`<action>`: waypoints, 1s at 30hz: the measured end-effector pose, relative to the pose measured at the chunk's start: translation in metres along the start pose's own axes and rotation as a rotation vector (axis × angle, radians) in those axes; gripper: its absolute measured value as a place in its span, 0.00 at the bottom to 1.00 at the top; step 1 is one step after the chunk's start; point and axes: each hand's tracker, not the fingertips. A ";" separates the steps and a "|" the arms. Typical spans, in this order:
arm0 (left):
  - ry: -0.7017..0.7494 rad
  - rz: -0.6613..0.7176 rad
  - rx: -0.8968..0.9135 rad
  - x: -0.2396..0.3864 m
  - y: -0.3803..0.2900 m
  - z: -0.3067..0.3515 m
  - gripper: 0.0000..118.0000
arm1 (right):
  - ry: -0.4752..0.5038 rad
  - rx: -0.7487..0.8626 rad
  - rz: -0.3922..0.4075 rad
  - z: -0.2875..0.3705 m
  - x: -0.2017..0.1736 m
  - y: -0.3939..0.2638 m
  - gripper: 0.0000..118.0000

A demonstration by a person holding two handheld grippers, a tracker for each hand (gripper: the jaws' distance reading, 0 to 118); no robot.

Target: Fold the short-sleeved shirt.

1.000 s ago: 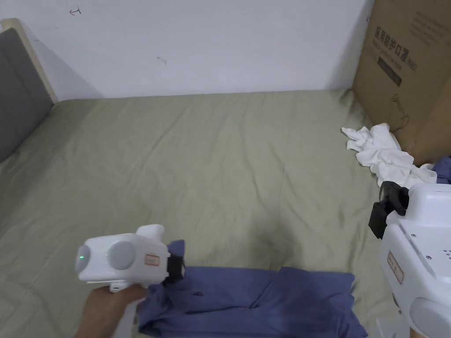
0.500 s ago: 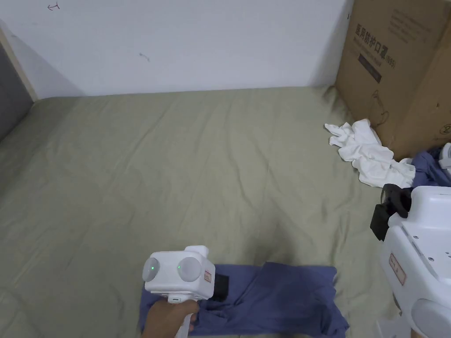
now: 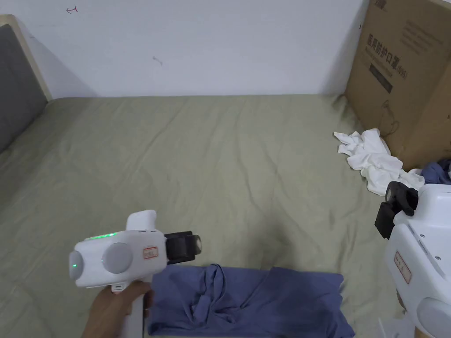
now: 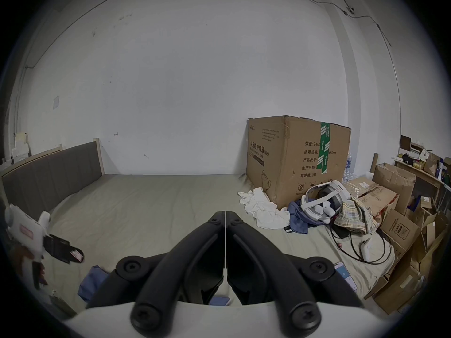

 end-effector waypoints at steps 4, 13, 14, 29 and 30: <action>0.089 0.009 0.064 -0.027 0.000 0.007 0.94 | 0.009 0.000 0.001 0.001 -0.005 -0.001 0.03; 0.039 0.010 0.088 -0.052 -0.040 -0.014 0.04 | 0.016 -0.008 0.000 0.000 -0.007 -0.002 0.03; 0.030 0.004 0.063 -0.050 -0.045 -0.019 0.04 | 0.015 -0.011 0.004 0.000 -0.008 -0.003 0.03; 0.022 -0.207 -0.117 0.016 -0.115 -0.095 0.04 | -0.011 -0.050 0.004 -0.001 0.007 -0.015 0.03; 0.018 -0.217 -0.122 0.023 -0.119 -0.099 0.04 | -0.015 -0.054 0.008 -0.001 0.007 -0.017 0.03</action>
